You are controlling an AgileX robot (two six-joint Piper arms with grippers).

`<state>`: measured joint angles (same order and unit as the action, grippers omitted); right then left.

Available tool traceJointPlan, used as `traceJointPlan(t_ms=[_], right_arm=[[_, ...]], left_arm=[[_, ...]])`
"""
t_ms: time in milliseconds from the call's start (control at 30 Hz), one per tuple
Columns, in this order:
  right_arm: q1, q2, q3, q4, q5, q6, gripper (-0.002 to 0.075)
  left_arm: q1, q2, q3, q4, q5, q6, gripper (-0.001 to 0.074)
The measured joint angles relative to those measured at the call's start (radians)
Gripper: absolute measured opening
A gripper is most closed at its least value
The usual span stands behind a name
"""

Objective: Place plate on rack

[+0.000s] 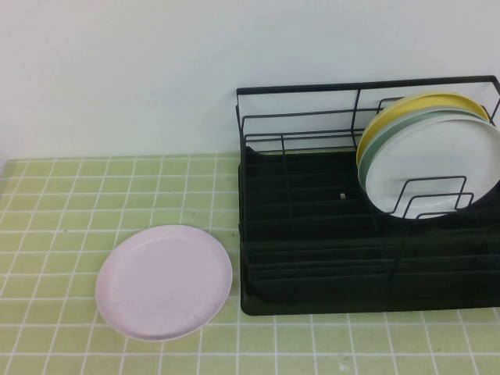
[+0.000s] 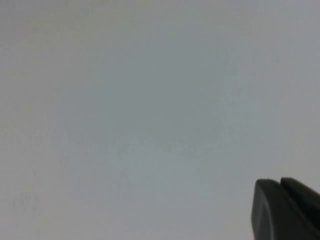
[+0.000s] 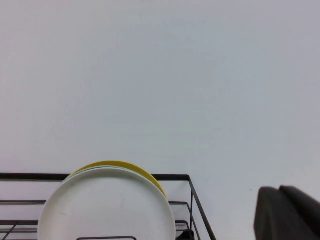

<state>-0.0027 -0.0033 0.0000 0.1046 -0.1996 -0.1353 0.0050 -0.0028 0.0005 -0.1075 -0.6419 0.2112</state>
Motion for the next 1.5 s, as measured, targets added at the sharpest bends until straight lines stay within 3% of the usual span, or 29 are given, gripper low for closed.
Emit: traceJointPlan(t_ms=[200, 367, 567, 667, 1000, 1300, 1500], right_arm=[[0.000, 0.000, 0.000, 0.000, -0.005, 0.000, -0.0001], [0.000, 0.000, 0.000, 0.000, -0.005, 0.000, -0.0001], [0.000, 0.000, 0.000, 0.000, -0.007, 0.000, -0.0001], [0.000, 0.000, 0.000, 0.000, -0.007, -0.021, -0.0001], [0.000, 0.000, -0.081, -0.044, 0.012, -0.034, -0.0001], [0.000, 0.091, -0.314, -0.056, 0.442, -0.044, -0.0001], [0.000, 0.296, -0.375, -0.056, 0.581, -0.113, -0.0001]], left_arm=[[0.000, -0.024, 0.036, 0.005, -0.201, -0.022, 0.0000], [0.000, 0.000, -0.001, 0.017, -0.250, -0.021, 0.0000], [0.000, 0.000, -0.128, 0.039, 0.064, -0.082, 0.0000], [0.000, -0.024, -0.255, 0.054, 0.447, -0.086, 0.0000], [0.000, 0.000, -0.270, 0.047, 0.636, -0.069, 0.0000], [0.000, 0.000, -0.262, -0.048, 0.878, -0.120, 0.0000], [0.000, 0.090, -0.336, -0.053, 1.033, -0.177, 0.0000]])
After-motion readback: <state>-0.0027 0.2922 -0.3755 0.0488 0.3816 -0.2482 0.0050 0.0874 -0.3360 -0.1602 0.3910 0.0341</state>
